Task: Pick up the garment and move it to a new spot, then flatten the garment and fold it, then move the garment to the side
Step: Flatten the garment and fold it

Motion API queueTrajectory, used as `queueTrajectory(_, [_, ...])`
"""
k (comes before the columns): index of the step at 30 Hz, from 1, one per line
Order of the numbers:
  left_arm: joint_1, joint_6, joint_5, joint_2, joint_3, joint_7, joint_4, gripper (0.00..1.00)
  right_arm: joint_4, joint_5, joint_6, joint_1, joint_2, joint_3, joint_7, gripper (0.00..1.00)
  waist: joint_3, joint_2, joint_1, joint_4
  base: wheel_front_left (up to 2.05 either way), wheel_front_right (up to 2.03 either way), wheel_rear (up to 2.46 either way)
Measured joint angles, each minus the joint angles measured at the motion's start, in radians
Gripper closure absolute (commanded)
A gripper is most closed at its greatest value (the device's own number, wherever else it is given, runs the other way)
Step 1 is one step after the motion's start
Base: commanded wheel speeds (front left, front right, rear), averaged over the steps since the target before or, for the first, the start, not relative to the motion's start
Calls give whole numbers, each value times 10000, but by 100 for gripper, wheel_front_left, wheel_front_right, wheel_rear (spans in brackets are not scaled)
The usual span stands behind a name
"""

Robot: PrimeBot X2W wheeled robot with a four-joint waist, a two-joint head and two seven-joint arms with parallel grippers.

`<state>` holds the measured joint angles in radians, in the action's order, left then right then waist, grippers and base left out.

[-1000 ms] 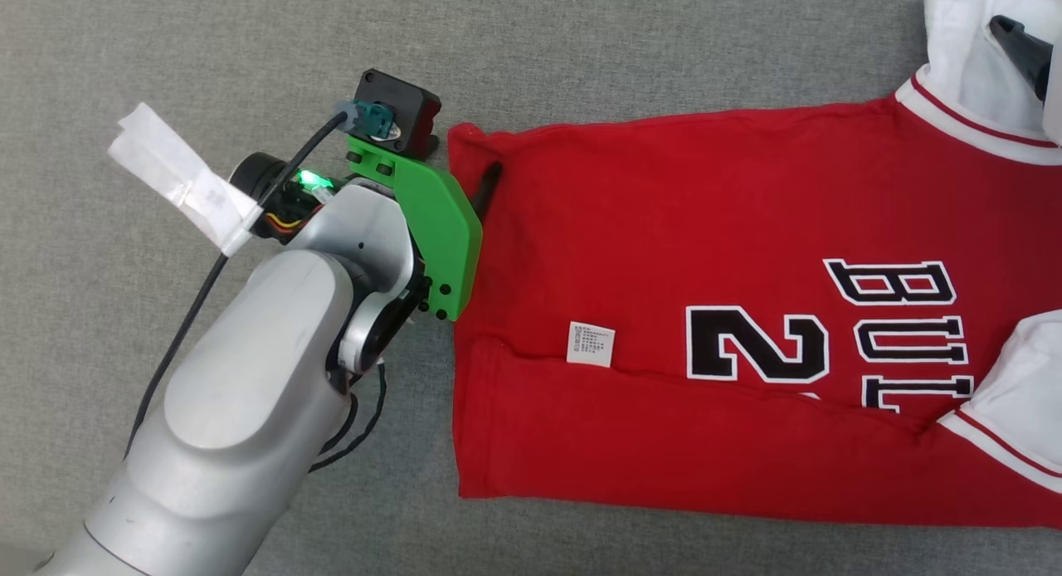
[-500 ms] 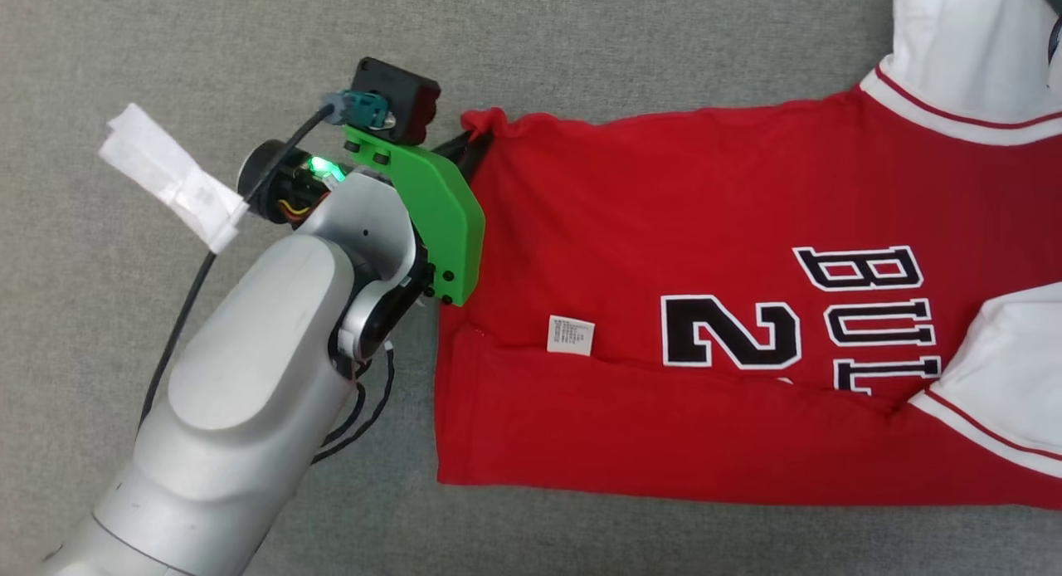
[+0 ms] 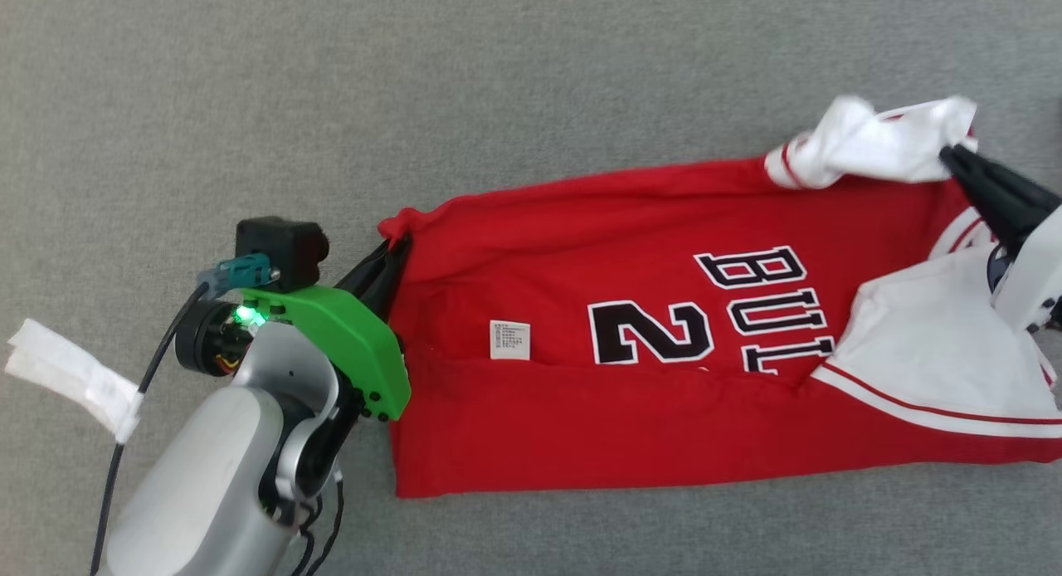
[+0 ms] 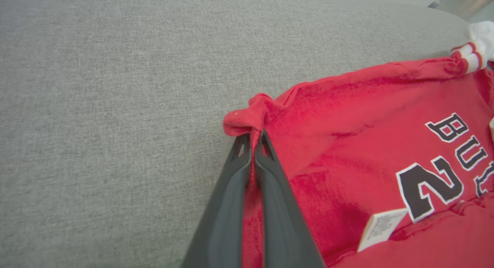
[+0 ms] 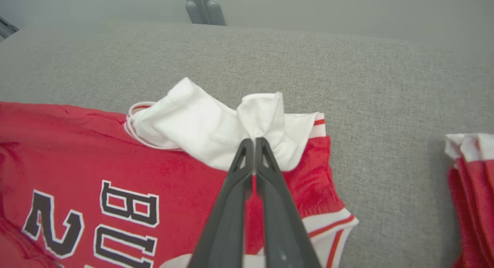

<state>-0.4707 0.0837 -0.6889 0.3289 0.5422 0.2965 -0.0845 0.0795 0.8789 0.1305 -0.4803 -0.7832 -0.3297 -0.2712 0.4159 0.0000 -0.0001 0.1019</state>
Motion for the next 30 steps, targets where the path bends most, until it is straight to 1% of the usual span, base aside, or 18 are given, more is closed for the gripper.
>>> queueTrajectory(3, [646,199,-67,159,-230,-382,474,100,-180,-10,0,834,276,136,255,100,-392,0,0,-326,0,0,0])
queueTrajectory(8, [1671,370,-127,418,-343,-748,826,100,-332,-123,0,1721,890,213,360,100,-991,0,0,-886,0,0,0])
queueTrajectory(12, [2373,468,-259,403,-337,-1058,997,100,-301,-127,0,2270,1335,255,458,100,-1348,0,-1,-1227,0,0,0])
queueTrajectory(16, [2716,474,-336,378,-309,-1323,1009,100,-274,-123,0,2567,1501,410,591,100,-1600,0,0,-1368,0,0,0])
queueTrajectory(24, [3038,439,-349,322,-349,-1843,744,100,-359,-111,0,2990,1647,577,418,100,-1894,0,0,-1276,0,0,0])
queueTrajectory(25, [3086,430,-349,326,-339,-1923,692,85,-351,-111,0,3067,1676,548,341,100,-1939,0,-1,-1272,0,0,0])
queueTrajectory(26, [3155,418,-326,345,-299,-1954,602,56,-328,-123,0,3125,1699,479,244,92,-1981,0,0,-1273,0,0,0])
queueTrajectory(27, [3230,389,-326,364,-268,-1962,529,9,-307,-148,0,3174,1720,428,165,60,-2014,0,0,-1276,0,0,0])
queueTrajectory(28, [3359,384,-326,368,-244,-2033,456,0,-280,-244,0,3236,1722,391,128,0,-2047,0,-1,-1282,0,0,0])
queueTrajectory(30, [3533,382,-314,376,-207,-2130,261,0,-61,-556,4,3278,1710,527,146,0,-2080,0,0,-1297,0,0,0])
